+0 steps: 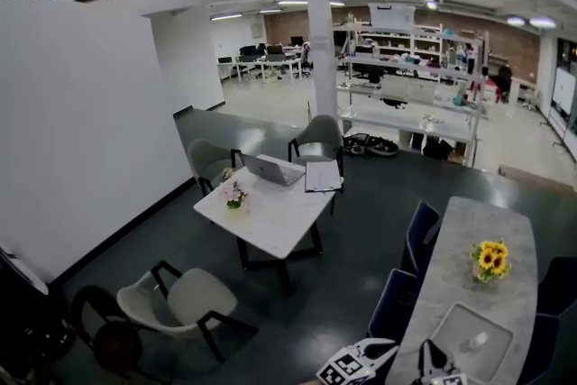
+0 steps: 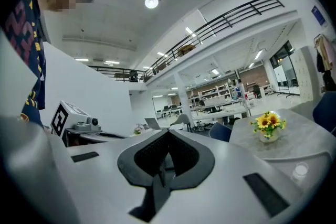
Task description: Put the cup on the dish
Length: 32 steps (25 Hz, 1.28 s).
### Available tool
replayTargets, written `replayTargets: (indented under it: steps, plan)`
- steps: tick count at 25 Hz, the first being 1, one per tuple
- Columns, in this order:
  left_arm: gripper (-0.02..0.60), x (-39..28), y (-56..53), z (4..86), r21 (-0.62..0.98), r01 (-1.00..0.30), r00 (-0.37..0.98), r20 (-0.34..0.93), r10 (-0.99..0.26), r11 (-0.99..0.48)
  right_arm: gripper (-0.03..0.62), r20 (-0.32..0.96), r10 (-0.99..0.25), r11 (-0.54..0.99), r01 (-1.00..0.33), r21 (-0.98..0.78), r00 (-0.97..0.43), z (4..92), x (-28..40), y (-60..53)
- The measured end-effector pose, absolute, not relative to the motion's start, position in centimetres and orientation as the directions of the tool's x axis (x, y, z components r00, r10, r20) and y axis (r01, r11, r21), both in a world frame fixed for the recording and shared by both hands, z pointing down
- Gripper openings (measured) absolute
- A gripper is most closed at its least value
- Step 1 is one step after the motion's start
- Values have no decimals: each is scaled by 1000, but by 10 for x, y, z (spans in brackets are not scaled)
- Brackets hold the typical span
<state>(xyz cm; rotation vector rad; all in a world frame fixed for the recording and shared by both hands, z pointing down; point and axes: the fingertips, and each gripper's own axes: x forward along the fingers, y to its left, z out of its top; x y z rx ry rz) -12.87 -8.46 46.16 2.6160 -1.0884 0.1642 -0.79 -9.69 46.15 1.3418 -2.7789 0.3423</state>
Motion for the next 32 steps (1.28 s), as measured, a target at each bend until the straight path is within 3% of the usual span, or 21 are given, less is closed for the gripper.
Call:
replayTargets:
  steps: [9,20,32]
  plan:
    - [0,-114,-55,440,228,-707,707,231,-668,-669,6,83,-725,657,-722,-215,-684,441,-43,-76]
    - [0,-11,-16,443,217,-364,925,203,-323,-906,6,65,-920,356,-895,-269,-386,440,36,-8]
    - [0,23,15,454,249,-210,965,209,-159,-945,6,111,-960,224,-941,-254,-258,446,56,32]
